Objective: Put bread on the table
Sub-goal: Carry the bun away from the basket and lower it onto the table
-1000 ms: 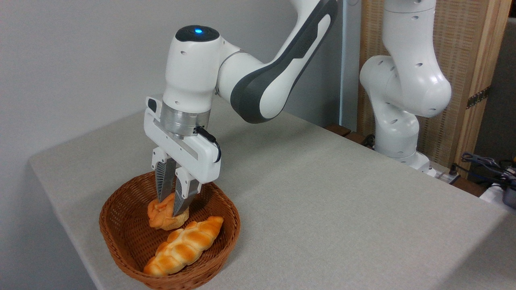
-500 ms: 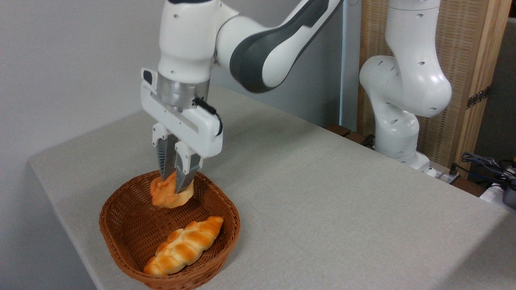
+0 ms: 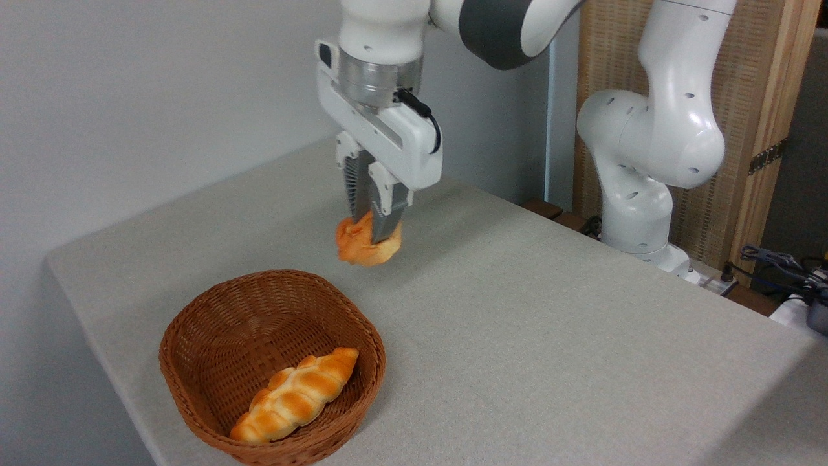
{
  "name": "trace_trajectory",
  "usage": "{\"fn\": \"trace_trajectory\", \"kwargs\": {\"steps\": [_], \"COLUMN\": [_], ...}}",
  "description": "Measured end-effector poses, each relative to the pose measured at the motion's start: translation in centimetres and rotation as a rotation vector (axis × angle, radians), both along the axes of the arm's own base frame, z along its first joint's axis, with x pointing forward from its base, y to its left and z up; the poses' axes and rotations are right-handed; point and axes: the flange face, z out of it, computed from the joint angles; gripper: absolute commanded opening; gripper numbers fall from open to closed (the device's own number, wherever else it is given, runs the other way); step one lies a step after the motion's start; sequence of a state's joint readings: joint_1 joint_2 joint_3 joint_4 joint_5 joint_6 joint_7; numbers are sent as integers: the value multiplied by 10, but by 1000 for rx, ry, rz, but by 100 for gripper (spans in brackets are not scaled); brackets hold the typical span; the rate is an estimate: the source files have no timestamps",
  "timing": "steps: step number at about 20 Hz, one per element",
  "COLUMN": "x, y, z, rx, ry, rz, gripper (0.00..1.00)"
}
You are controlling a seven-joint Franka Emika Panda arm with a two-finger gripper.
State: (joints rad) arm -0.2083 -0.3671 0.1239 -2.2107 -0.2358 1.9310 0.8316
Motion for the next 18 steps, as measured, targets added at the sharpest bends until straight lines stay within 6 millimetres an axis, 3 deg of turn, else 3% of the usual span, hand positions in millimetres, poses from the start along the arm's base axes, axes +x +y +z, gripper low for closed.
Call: {"fn": "trace_trajectory", "kwargs": {"steps": [3, 5, 7, 9, 18], "x": [-22, -33, -39, -42, -38], "y": [-28, -52, -67, -72, -72], "z": [-32, -55, -72, -78, -78], "rx": [40, 78, 92, 96, 95], "ry": [46, 63, 54, 52, 23], "rz": [-105, -176, -212, -222, -216], "gripper": [47, 62, 88, 99, 100]}}
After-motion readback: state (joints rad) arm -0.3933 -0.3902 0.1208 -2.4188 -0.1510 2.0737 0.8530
